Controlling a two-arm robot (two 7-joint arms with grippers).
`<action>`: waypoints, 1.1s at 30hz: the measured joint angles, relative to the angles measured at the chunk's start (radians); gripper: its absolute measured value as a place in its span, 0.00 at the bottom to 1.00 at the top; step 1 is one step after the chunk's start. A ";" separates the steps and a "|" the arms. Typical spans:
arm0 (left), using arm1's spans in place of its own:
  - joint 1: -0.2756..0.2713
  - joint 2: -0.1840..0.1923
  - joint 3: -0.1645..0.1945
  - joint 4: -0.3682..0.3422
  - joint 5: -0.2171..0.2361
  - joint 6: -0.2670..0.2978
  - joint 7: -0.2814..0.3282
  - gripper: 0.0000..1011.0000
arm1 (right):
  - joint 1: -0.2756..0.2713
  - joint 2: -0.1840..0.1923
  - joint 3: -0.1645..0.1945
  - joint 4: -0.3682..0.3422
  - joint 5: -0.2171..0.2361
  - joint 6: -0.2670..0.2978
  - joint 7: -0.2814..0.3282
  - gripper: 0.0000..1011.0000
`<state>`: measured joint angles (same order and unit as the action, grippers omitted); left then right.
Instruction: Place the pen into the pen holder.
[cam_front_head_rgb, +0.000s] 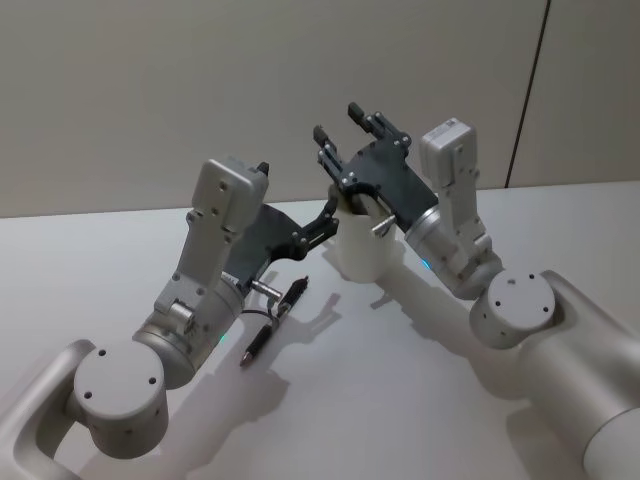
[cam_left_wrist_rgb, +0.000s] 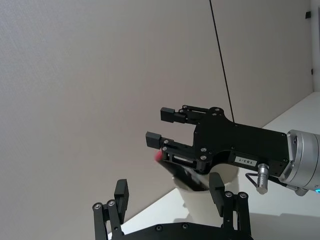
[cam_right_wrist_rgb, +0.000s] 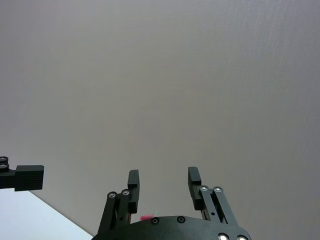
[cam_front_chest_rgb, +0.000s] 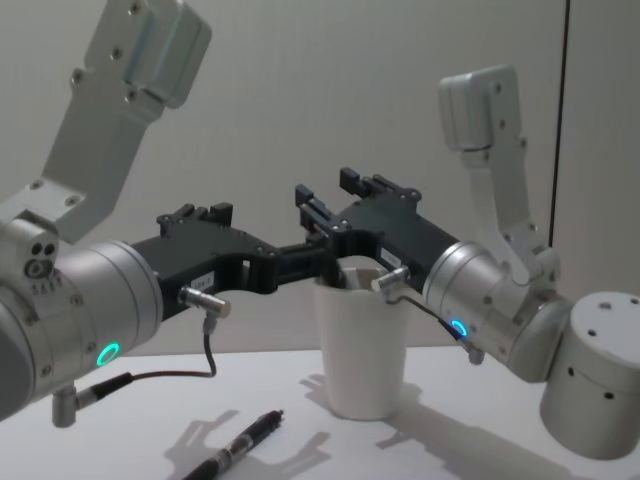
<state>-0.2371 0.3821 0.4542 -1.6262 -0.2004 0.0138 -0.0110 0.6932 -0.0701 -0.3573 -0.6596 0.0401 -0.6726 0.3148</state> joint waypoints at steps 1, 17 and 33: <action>0.000 0.000 0.000 0.000 0.000 0.000 0.000 0.99 | 0.001 0.000 0.000 0.001 0.000 -0.001 0.000 0.59; 0.000 0.000 0.000 0.000 0.000 0.000 0.000 0.99 | -0.003 0.002 0.005 -0.008 0.008 0.002 0.004 0.99; 0.000 0.000 0.000 0.000 0.000 0.000 0.000 0.99 | -0.152 0.080 0.048 -0.302 0.063 0.119 -0.007 0.99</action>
<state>-0.2371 0.3820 0.4542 -1.6267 -0.2002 0.0137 -0.0113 0.5413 0.0097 -0.3094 -0.9613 0.1036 -0.5534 0.3080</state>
